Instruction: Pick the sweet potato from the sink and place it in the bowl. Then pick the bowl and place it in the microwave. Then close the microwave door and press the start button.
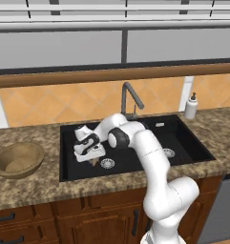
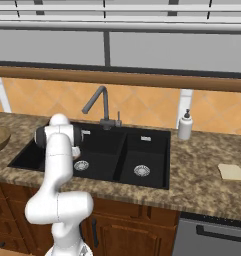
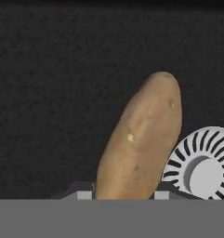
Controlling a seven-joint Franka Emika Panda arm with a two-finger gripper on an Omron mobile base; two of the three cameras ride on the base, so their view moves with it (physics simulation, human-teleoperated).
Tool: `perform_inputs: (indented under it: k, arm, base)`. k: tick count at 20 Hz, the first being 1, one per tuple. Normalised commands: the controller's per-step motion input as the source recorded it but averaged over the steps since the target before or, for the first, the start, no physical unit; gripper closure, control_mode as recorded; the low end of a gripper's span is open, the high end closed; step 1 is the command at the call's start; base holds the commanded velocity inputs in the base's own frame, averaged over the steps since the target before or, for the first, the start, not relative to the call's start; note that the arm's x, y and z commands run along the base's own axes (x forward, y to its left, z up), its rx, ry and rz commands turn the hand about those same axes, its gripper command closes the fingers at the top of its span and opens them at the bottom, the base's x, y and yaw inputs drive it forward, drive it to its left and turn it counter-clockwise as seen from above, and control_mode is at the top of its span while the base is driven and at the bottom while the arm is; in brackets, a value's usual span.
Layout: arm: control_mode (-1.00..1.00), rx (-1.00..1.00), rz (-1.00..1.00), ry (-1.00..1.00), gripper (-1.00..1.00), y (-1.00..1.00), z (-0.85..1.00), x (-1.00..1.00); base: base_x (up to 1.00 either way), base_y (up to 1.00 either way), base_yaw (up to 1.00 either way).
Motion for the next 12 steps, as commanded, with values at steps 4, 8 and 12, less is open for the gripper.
perform_inputs:
  k: [4, 8, 12]
  arm:
    - [-1.0, 0.0, 0.0, -0.07, 1.0, 0.05, 0.59, -0.53]
    - [-1.0, 0.0, 0.07, -0.05, 1.0, 0.0, 1.0, -0.58]
    - [-1.0, 0.0, 0.14, 0.0, 1.0, 0.0, 1.0, -0.47]
  base:
    - [0.0, 0.0, 0.0]
    - [0.0, 0.0, 0.0]
    - [0.0, 0.0, 0.0]
